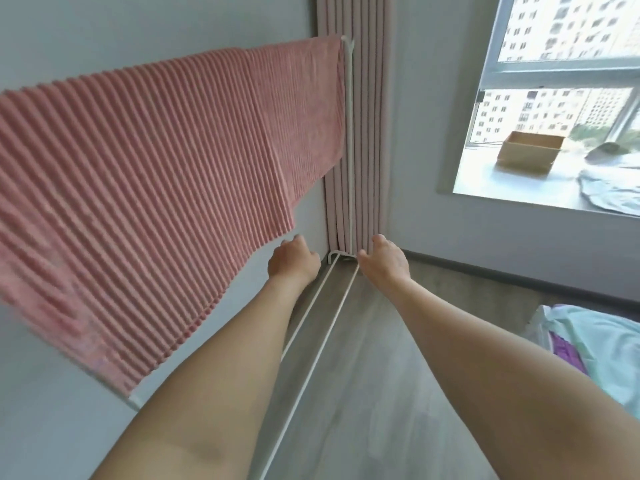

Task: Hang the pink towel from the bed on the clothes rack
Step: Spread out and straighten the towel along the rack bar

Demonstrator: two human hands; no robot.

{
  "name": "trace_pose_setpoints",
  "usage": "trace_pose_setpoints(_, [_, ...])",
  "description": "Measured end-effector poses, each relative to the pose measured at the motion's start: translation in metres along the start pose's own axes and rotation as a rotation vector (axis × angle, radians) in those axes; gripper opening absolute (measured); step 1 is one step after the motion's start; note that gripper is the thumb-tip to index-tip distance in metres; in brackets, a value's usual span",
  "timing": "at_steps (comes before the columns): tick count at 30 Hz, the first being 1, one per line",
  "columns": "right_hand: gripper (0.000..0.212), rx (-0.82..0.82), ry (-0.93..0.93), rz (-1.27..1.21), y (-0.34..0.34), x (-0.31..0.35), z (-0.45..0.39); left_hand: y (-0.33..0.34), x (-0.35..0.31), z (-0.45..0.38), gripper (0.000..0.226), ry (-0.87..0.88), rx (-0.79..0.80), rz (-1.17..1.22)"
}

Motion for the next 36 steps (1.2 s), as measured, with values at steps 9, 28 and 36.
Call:
trace_pose_setpoints(9, [0.053, -0.010, -0.107, 0.006, -0.011, -0.035, -0.205, 0.003, -0.128, -0.168, 0.037, 0.034, -0.146, 0.082])
trace_pose_setpoints(28, [0.038, 0.020, -0.682, -0.221, 0.008, 0.048, -0.597, -0.113, -0.267, -0.439, 0.016, -0.100, -0.847, 0.182])
trace_pose_setpoints(36, [0.017, -0.253, -1.206, -0.502, -0.010, 0.181, -0.594, -0.188, -0.247, -0.414, 0.030, -0.214, -1.258, 0.025])
Point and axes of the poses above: each hand's wrist, its own z-axis away from the middle knuckle, its own y-axis out of the palm, x = y × z, the point moved 2 cm from there along -z, towards the middle knuckle, and after that the axes turned 15 degrees about -y, right-handed, at the moved point
